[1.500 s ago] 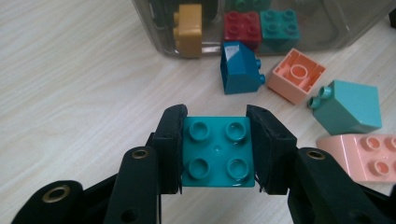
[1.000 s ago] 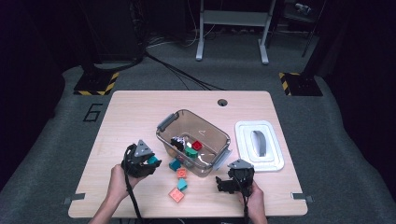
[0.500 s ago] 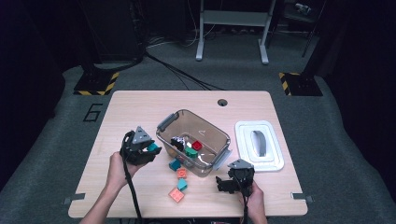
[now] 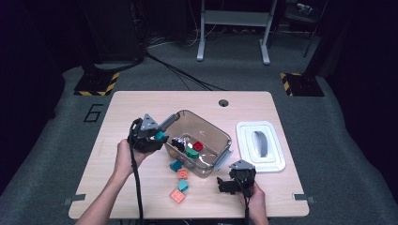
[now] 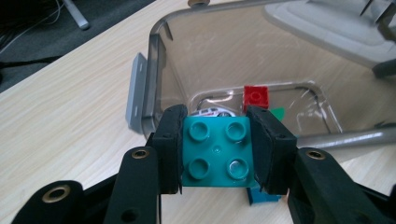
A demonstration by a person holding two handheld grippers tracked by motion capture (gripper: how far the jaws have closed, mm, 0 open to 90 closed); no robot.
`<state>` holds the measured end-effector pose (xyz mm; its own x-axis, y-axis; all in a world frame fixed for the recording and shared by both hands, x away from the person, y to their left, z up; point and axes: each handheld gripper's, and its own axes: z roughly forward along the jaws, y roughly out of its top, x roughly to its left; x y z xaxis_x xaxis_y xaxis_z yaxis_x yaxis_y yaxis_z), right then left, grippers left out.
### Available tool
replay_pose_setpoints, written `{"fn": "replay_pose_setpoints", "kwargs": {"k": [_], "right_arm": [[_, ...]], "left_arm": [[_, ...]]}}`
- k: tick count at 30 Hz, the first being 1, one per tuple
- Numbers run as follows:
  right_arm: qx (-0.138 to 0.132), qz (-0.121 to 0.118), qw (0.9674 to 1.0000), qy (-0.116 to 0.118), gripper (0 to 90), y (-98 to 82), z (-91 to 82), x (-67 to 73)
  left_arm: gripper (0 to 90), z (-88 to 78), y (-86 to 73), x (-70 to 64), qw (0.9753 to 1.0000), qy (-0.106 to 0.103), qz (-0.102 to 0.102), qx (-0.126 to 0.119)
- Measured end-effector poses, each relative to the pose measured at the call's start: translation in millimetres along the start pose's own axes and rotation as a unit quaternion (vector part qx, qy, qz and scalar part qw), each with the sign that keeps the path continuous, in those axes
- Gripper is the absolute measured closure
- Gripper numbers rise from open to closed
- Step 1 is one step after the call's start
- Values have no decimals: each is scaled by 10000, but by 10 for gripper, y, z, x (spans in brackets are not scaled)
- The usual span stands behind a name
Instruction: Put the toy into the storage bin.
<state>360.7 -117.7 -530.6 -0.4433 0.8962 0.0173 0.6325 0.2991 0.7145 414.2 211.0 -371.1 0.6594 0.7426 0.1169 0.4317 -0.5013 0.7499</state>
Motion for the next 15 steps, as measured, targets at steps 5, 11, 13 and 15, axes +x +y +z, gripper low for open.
{"fn": "replay_pose_setpoints", "kwargs": {"k": [5,11,13,15], "right_arm": [[0,2,10000,0,0,0,0,0],[-8,-33,10000,4,0,0,1,-6],[4,-56,10000,33,0,-1,-2,-9],[-2,-41,10000,18,0,0,0,-7]], "left_arm": [[590,98,90,-17,10000,-37,45,53],[590,201,126,-15,9999,-75,8,132],[590,237,127,-8,9998,-89,-28,158],[590,269,125,-5,9998,-78,-45,150]]}}
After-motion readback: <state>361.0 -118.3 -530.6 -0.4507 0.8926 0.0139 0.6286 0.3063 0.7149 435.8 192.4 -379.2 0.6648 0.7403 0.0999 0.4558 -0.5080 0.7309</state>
